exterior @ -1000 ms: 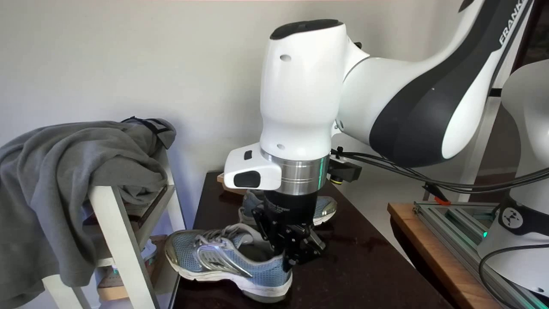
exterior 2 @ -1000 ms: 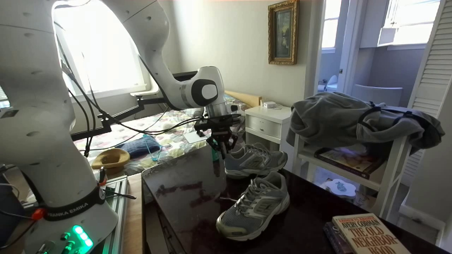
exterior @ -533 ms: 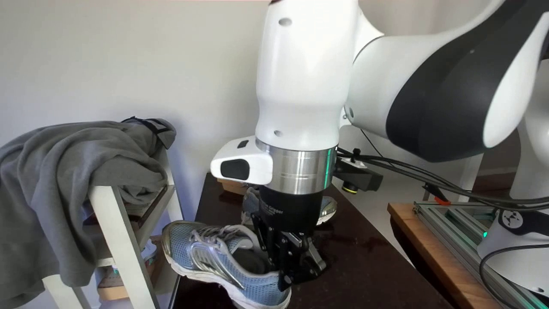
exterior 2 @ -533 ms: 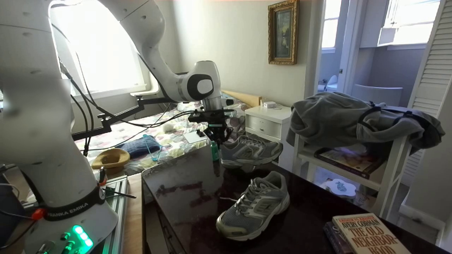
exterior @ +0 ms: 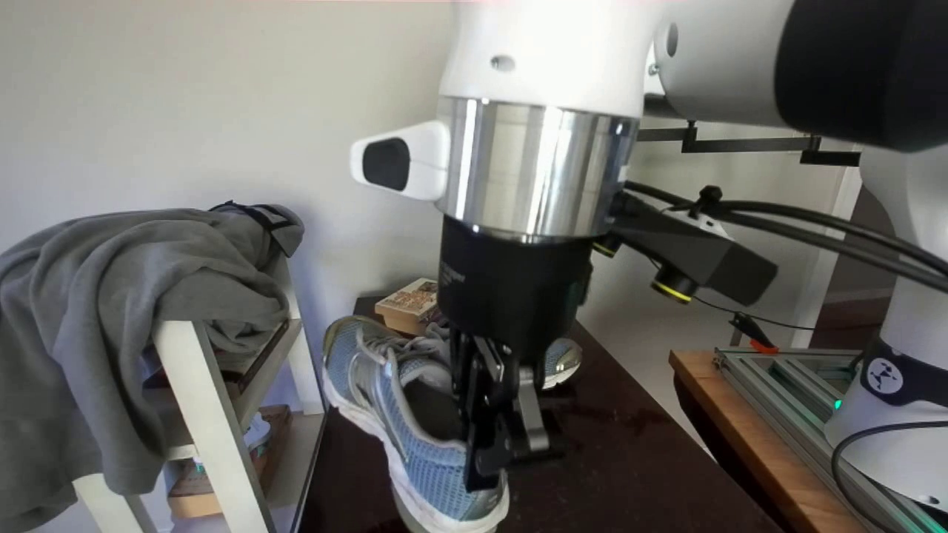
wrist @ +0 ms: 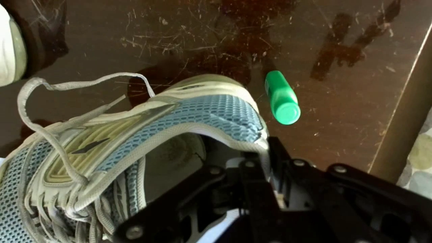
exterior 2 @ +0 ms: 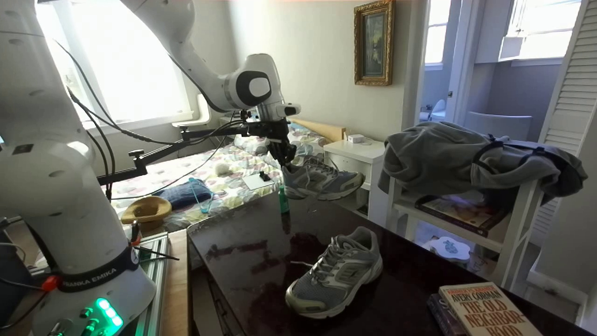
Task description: Turn the left shoe to the right
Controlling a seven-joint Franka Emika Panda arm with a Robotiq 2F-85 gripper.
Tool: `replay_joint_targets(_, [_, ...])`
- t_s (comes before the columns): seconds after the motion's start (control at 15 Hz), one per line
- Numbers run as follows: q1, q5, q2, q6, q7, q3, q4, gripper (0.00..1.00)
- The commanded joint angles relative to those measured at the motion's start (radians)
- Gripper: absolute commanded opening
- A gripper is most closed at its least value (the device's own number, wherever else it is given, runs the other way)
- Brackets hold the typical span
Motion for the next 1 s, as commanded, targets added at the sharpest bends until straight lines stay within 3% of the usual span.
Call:
replay_joint_targets(0.0, [-0.036,0.077,-0.086,-0.034,0.073,-0.024,-0.033,0.03])
replay_joint_targets(0.67, [-0.115,0.24,-0.112,-0.154,0.342,-0.069,-0.039,0.03])
replay_joint_targets(0.93, [-0.113,0.341,-0.116,-0.127,0.471,-0.064,-0.045,0.03])
